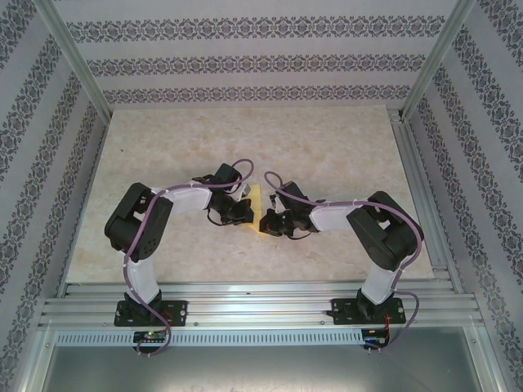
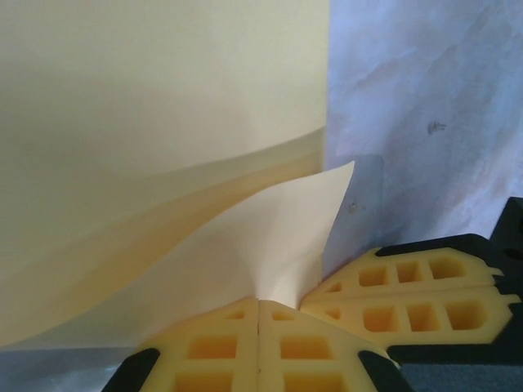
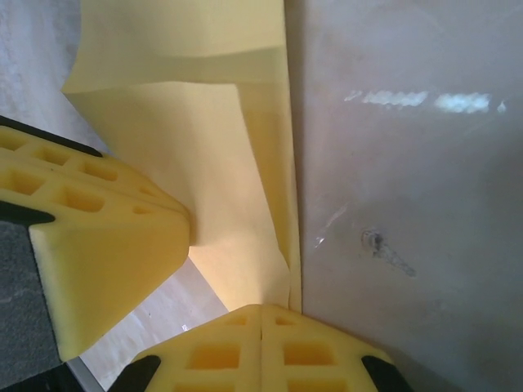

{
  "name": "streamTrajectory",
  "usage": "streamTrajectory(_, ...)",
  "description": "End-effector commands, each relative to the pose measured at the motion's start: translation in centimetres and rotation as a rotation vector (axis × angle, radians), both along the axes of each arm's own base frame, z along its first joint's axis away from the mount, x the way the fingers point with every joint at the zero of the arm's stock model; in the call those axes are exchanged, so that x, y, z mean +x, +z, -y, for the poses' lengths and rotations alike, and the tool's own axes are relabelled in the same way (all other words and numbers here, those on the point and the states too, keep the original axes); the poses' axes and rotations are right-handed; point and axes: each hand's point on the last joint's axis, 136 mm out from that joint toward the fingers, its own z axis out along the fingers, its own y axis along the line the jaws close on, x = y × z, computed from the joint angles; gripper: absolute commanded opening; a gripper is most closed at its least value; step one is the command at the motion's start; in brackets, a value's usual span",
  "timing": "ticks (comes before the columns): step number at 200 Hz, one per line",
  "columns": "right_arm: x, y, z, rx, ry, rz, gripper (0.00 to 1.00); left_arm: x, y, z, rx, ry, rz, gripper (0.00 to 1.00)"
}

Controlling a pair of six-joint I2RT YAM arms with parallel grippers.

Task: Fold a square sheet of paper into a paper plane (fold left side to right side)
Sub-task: Third fold the triangle at the center of the table.

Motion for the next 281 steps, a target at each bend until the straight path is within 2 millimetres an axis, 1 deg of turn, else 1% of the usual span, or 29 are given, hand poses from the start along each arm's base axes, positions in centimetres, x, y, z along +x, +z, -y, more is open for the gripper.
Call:
streamTrajectory(1,-2.7,-4.7,3.6,-0.218,-0.006,-0.099,0.0,-0.3,-1.4,-0.8,0.081,-0.025,0.017,0.0)
streamTrajectory(21,-2.8,-4.8,3.9,-0.237,-0.003,-0.1,0.0,-0.4,-1.9,-1.4,0.102,-0.027,0.017,0.0)
streamTrajectory(47,-2.9,-4.9,4.1,-0.248,-0.002,-0.105,0.0,0.1,-2.5,-2.4,0.128,-0.008,0.022,0.0)
streamTrajectory(93,-3.3,-5.1,4.6,-0.27,-0.002,-0.108,0.0,1.7,-2.7,-4.8,0.17,0.037,0.044,0.02)
streamTrajectory(125,-3.6,-5.3,4.7,-0.275,0.0,-0.116,0.0,3.3,-2.4,-5.6,0.179,0.061,0.069,0.06)
streamTrajectory(136,-3.5,-5.3,4.8,-0.276,-0.002,-0.115,0.0,3.8,-2.4,-6.0,0.185,0.069,0.072,0.06)
streamTrajectory(162,-3.5,-5.2,4.9,-0.279,-0.003,-0.113,0.0,4.4,-2.9,-7.7,0.215,0.097,0.062,0.06)
streamTrajectory(215,-3.4,-5.2,4.7,-0.274,-0.001,-0.111,0.0,6.0,-2.9,-11.4,0.268,0.146,0.07,0.06)
streamTrajectory(231,-3.4,-5.1,4.6,-0.271,0.0,-0.107,0.0,6.7,-2.1,-12.0,0.247,0.162,0.082,0.05)
streamTrajectory(251,-3.3,-5.0,4.5,-0.268,0.0,-0.105,0.0,7.5,0.4,-12.1,0.228,0.166,0.137,0.06)
streamTrajectory(266,-3.3,-4.9,4.4,-0.264,0.003,-0.105,0.0,7.5,2.6,-11.3,0.164,0.163,0.175,0.05)
streamTrajectory(281,-3.2,-4.9,4.4,-0.264,0.004,-0.103,0.0,7.0,4.3,-9.8,0.069,0.145,0.193,0.05)
